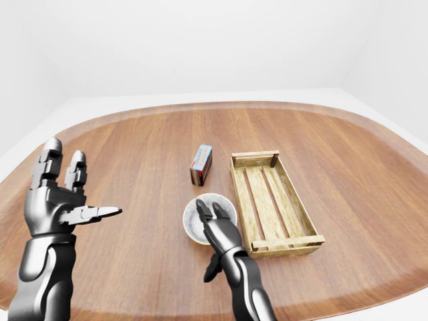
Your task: Pick up the bowl on the left and put it in the tray.
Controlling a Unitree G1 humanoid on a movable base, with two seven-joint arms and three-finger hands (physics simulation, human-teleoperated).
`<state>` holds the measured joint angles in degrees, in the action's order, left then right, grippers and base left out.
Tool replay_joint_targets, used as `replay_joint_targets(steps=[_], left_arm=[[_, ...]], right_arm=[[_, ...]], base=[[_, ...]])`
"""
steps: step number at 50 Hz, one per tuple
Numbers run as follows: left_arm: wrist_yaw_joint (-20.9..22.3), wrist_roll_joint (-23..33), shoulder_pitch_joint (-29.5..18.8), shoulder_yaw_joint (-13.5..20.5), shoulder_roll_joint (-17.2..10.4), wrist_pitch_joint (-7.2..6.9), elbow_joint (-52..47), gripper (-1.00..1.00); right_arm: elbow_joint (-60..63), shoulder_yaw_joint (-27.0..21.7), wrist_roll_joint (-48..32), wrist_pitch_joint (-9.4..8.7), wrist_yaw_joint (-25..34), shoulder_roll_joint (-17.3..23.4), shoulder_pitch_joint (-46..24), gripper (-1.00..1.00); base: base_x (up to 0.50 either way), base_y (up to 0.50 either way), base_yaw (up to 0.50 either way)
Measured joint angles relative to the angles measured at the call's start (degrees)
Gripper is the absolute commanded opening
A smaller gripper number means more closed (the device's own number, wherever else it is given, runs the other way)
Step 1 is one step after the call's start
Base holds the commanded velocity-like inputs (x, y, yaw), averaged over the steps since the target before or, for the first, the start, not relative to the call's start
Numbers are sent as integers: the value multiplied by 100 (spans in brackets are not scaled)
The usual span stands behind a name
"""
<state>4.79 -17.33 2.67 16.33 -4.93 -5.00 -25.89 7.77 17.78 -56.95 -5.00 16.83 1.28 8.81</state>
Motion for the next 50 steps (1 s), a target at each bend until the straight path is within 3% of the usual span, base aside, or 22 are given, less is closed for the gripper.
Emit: replay_joint_targets(steps=[50], left_arm=[[19, -17, 24, 19, 2, 0, -34, 100]], right_arm=[[-1440, -273, -101, 0, -55, -144, -561, 100]], base=[[0, 0, 0]])
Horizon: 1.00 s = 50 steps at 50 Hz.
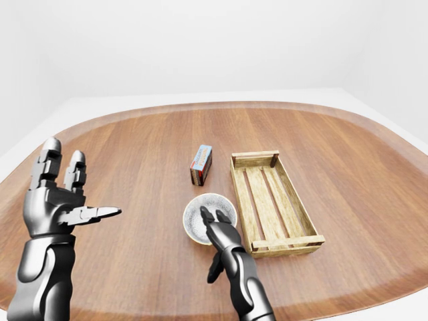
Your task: Pick up the bowl on the left and put it in the tray.
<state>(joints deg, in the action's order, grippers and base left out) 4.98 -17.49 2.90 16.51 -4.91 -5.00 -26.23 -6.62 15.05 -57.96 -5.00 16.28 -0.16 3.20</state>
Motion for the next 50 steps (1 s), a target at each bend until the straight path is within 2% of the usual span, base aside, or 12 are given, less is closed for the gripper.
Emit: replay_joint_targets(steps=[42, 43, 44, 45, 46, 47, 48, 50], left_arm=[[-11, -6, -4, -2, -1, 0, -18, 100], [-11, -6, -5, -1, -2, 0, -16, 100], [-11, -6, -6, 0, -3, 0, -13, 100], [-10, -6, -6, 1, -3, 0, -12, 100], [-10, -5, -5, 1, -3, 0, -11, 100], [-10, -5, -5, 1, -3, 0, -11, 100], [-10, -5, -6, 1, -3, 0, -11, 100], [-9, -5, -9, 2, -4, 0, -3, 100]], right_arm=[[-1318, -71, -83, 0, -263, -187, -587, 99], [-1364, -72, -78, 0, -284, -194, -601, 91], [-1407, -73, -73, 0, -304, -199, -613, 13], [-1441, -75, -67, 0, -321, -204, -623, 13], [-1472, -75, -61, 0, -335, -209, -631, -16], [-1498, -75, -56, 0, -347, -212, -637, -36], [-1514, -73, -50, 0, -356, -215, -638, -100], [-1524, -67, -49, 0, -386, -219, -630, -100]], base=[[0, 0, 0], [0, 0, 0], [0, 0, 0], [0, 0, 0], [0, 0, 0], [0, 0, 0], [0, 0, 0], [0, 0, 0]])
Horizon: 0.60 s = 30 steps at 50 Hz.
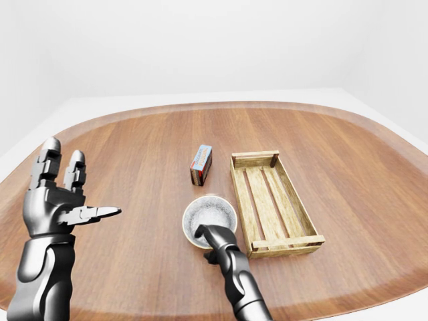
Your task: Pick up the bowl on the left and put it in the tray.
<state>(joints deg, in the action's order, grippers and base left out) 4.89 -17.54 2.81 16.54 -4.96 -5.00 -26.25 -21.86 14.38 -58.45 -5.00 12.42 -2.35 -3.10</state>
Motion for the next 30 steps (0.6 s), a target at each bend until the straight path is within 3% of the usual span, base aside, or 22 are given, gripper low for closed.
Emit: replay_joint_targets(steps=[17, 30], left_arm=[[2, -8, -9, 15, -12, 0, 34, 100], [2, 1, 10, 4, -1, 0, 10, 100]], right_arm=[[308, 197, -112, 0, 2, -16, 243, -100], [836, 378, -199, 0, 358, -33, 383, -100]], base=[[0, 0, 0], [0, 0, 0]])
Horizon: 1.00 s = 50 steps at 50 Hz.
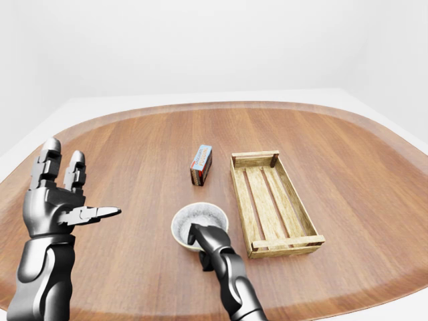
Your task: Pick up the bowl on the left and put it in the tray.
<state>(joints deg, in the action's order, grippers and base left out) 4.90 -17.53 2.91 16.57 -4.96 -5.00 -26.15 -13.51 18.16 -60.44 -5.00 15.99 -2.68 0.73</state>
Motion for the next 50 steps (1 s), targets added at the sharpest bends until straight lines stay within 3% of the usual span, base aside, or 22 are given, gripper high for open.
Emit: replay_joint_targets(steps=[17, 39, 50], left_arm=[[6, 13, 32, -19, 23, 0, -51, 100], [-4, 8, 25, -8, 19, 0, -80, 100], [-6, 16, 16, -14, 19, 0, -40, 100]], right_arm=[[1371, 31, -428, -1, 1125, -53, -132, -100], [2825, -555, -733, -1, 2401, 2, -689, -100], [3446, -1066, -702, 0, 2401, 239, -1036, -100]], base=[[0, 0, 0], [0, 0, 0], [0, 0, 0]])
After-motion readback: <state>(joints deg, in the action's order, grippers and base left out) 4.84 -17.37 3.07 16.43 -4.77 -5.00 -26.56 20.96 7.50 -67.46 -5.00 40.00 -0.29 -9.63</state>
